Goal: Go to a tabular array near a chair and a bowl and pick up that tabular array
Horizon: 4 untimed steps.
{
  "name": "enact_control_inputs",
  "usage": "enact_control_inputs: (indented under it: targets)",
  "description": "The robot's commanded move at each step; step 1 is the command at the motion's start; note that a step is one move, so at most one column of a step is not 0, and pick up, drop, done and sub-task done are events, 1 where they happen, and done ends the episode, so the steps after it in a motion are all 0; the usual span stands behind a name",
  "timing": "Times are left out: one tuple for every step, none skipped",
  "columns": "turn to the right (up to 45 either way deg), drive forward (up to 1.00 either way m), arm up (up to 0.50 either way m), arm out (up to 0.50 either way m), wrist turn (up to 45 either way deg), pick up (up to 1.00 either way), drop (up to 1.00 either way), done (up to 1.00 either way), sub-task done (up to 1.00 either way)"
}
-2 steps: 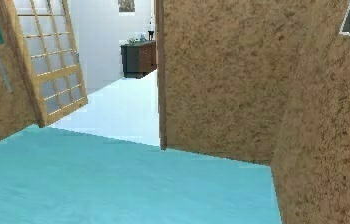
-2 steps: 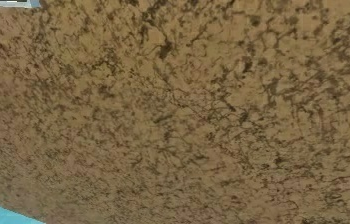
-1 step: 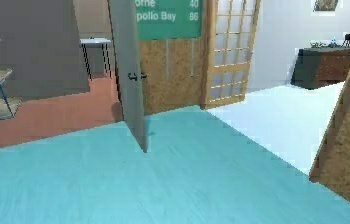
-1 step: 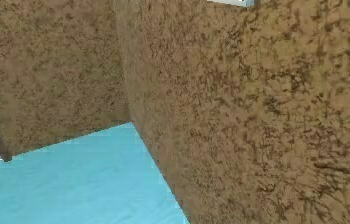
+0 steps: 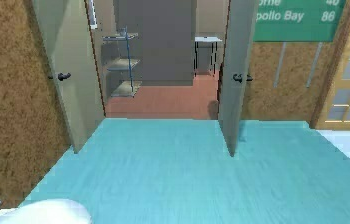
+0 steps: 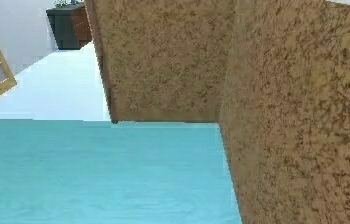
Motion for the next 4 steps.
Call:
enact_control_inputs:
  targets:
    - [0.0, 1.00, 0.00, 0.00, 0.0, 0.00, 0.00, 0.00, 0.00]
    - [-3.0, 0.00, 0.00, 0.00, 0.0, 0.00, 0.00, 0.00, 0.00]
    - [0.0, 1.00, 0.00, 0.00, 0.0, 0.00, 0.00, 0.00, 0.00]
    - [-6.0, 0.00, 0.00, 0.00, 0.0, 0.00, 0.00, 0.00, 0.00]
